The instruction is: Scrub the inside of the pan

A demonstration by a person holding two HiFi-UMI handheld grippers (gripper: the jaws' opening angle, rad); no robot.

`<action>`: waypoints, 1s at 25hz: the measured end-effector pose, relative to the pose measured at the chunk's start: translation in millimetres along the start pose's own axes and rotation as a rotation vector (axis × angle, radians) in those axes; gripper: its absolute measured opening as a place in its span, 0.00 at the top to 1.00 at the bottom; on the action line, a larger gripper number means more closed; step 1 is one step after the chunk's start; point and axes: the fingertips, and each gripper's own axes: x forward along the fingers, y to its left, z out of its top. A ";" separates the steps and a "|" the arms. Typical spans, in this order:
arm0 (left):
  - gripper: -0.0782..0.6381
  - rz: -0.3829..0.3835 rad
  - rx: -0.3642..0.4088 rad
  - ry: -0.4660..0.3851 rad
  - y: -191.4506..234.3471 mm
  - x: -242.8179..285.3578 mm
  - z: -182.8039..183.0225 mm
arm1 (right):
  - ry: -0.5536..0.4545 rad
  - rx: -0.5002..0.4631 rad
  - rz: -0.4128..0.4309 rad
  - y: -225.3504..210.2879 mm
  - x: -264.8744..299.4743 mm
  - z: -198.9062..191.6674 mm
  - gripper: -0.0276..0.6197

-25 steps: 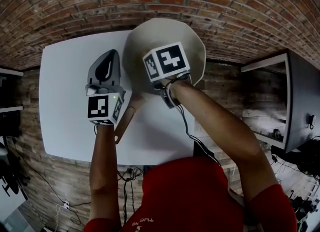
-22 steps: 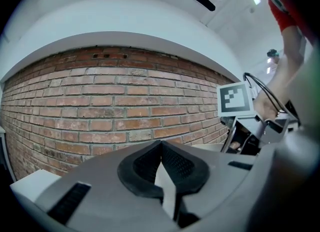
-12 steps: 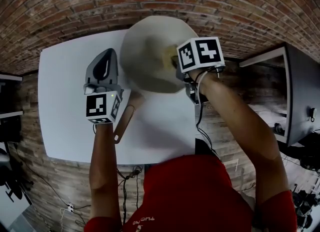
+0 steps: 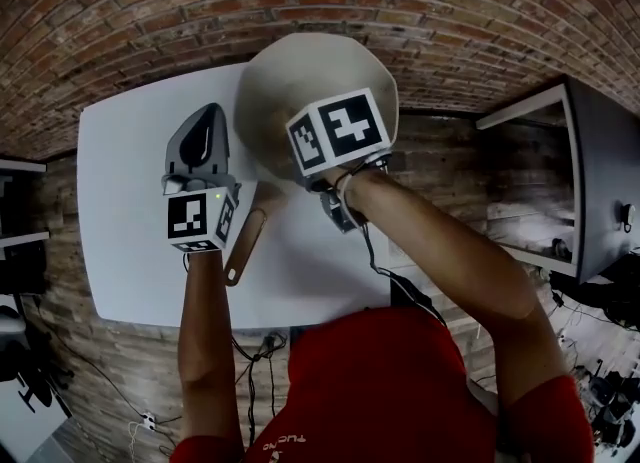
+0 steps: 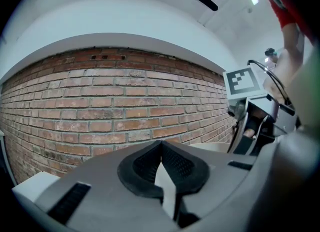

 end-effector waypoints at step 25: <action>0.87 0.003 0.014 0.016 -12.1 1.1 -4.9 | 0.015 0.096 -0.119 -93.9 -44.6 -39.5 0.88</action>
